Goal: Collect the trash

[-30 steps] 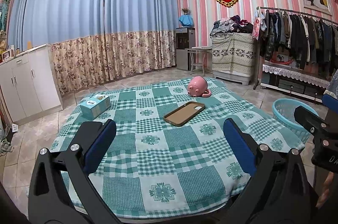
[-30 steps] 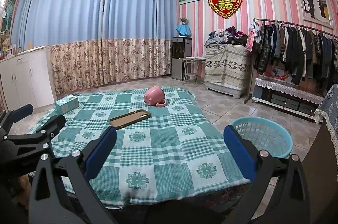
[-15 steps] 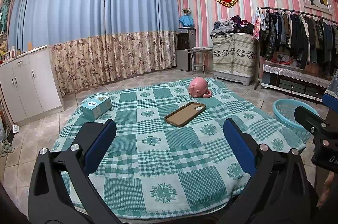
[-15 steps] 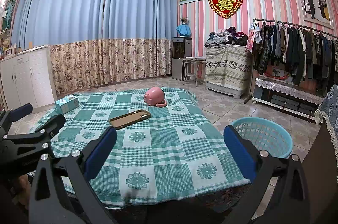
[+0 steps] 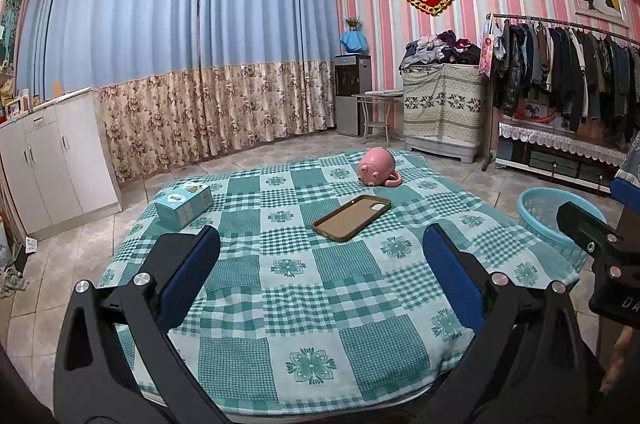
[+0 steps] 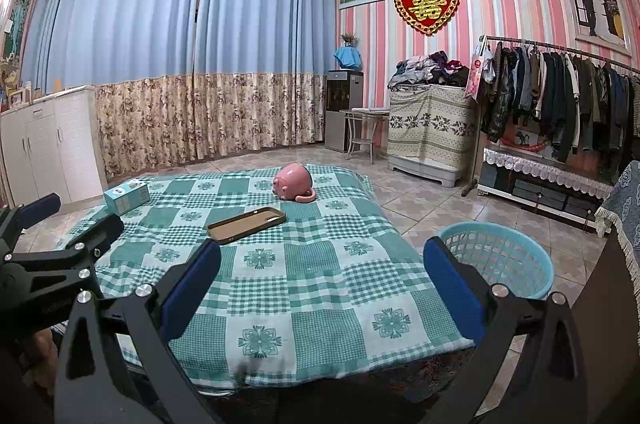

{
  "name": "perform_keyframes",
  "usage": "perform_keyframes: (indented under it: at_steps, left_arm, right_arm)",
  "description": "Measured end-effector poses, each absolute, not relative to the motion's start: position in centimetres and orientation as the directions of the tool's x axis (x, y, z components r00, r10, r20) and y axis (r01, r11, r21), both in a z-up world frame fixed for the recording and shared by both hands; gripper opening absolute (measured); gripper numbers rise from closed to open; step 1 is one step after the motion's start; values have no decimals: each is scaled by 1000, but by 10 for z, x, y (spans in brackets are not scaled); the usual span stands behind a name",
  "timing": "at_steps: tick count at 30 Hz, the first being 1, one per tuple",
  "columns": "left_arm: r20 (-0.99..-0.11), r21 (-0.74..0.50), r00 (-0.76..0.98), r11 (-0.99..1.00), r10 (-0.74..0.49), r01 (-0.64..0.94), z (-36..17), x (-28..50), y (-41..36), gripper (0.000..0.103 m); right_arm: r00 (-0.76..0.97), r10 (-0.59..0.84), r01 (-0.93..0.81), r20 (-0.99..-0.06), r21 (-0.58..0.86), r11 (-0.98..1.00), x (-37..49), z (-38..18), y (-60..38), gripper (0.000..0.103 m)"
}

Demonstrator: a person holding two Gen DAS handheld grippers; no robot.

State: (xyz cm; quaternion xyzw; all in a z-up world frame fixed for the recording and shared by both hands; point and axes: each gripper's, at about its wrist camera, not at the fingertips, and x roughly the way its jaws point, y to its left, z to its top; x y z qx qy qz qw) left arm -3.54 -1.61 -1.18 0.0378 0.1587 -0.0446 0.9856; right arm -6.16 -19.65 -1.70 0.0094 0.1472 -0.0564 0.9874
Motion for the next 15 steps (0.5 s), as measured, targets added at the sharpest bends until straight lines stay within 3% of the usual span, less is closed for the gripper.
perform_keyframes:
  at_steps: [15]
  left_arm:
    - [-313,65,947,993,-76,102,-12,-35,-15,98]
  right_arm:
    - [951,-111,116,-290,1,993,-62,-17,-196,99]
